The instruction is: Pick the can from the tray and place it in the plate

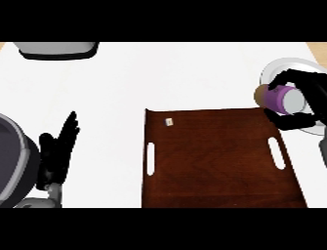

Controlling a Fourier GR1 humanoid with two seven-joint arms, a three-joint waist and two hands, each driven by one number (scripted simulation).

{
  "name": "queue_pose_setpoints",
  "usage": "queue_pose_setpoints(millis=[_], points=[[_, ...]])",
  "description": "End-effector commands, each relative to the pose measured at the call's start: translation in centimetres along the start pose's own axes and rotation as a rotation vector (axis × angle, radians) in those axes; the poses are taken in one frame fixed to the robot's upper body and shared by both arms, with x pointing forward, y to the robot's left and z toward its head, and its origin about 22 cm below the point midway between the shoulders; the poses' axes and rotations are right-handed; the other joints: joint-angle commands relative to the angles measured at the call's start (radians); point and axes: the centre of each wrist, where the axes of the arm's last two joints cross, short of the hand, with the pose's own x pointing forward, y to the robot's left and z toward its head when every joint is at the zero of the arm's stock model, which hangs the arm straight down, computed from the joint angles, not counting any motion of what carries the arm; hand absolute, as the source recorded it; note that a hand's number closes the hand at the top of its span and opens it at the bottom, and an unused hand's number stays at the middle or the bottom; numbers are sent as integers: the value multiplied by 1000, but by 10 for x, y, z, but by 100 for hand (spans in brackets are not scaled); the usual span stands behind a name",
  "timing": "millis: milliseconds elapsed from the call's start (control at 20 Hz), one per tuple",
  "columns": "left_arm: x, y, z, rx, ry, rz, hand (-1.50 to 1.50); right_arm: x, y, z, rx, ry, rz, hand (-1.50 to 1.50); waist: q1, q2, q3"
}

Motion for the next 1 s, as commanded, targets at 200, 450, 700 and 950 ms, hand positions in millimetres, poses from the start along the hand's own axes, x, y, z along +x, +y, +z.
queue_pose_setpoints(millis=[200, 450, 700, 950], points=[[15, 8, 1, -16, -9, -1, 0, -33, -50, 11, -215, 179, -6, 150, 18, 5, 0], [21, -13, 12, -20, -12, 12, 0, -50, -65, -8, -203, 254, -13, 150, 25, 6, 0], [8, 9, -6, -32, -14, 3, 0, -77, -64, -29, -191, 301, 2, 150, 32, 10, 0], [-1, -19, -8, -35, -7, 8, 0, -116, -63, -10, -148, 341, 30, 150, 32, 12, 1]])
